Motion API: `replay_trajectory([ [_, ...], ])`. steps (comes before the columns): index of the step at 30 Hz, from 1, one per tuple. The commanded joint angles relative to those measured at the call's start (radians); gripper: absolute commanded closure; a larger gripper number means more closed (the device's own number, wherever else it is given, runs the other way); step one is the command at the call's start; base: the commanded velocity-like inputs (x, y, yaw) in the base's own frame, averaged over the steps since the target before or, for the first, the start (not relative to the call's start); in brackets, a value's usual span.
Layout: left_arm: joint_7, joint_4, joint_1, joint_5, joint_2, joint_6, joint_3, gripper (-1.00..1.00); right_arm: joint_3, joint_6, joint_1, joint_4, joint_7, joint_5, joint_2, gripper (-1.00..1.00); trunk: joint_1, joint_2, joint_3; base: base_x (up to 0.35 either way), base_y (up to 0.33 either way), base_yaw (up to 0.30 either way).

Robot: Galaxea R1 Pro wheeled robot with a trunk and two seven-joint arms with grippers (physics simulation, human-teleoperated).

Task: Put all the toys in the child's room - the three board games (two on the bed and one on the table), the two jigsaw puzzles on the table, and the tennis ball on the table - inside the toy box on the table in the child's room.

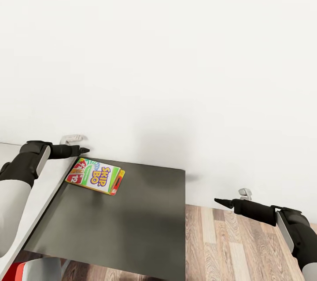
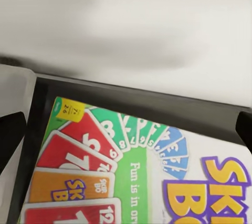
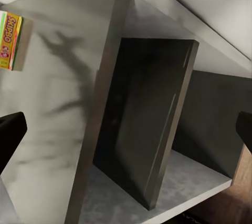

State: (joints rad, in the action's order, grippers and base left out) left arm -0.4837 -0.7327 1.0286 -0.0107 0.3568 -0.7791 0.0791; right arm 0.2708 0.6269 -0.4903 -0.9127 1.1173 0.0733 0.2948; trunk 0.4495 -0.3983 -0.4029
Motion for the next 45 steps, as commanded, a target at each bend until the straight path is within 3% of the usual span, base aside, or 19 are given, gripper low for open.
replay_trajectory([
  [1,-0.004,-0.001,0.001,-0.002,0.000,-0.006,0.003,-1.00,0.000,0.008,-0.001,0.000,0.001,0.005,0.000,-1.00,0.001,-0.002,-0.002,0.000,0.000,0.000],
  [21,-0.004,-0.001,0.001,-0.005,-0.001,-0.004,0.002,-1.00,0.000,0.008,-0.001,0.000,0.001,0.003,0.000,-1.00,0.001,-0.002,-0.022,0.000,0.000,0.000],
  [29,-0.004,-0.001,0.001,-0.011,-0.003,0.043,0.001,-1.00,0.001,0.008,-0.001,0.000,0.001,0.003,0.000,-1.00,0.001,-0.002,-0.035,0.000,0.000,0.000],
  [45,-0.006,0.000,0.001,-0.017,-0.002,0.053,0.003,-1.00,0.001,0.004,-0.001,0.000,0.001,0.005,0.000,-1.00,0.001,-0.002,-0.046,0.000,0.000,0.000],
])
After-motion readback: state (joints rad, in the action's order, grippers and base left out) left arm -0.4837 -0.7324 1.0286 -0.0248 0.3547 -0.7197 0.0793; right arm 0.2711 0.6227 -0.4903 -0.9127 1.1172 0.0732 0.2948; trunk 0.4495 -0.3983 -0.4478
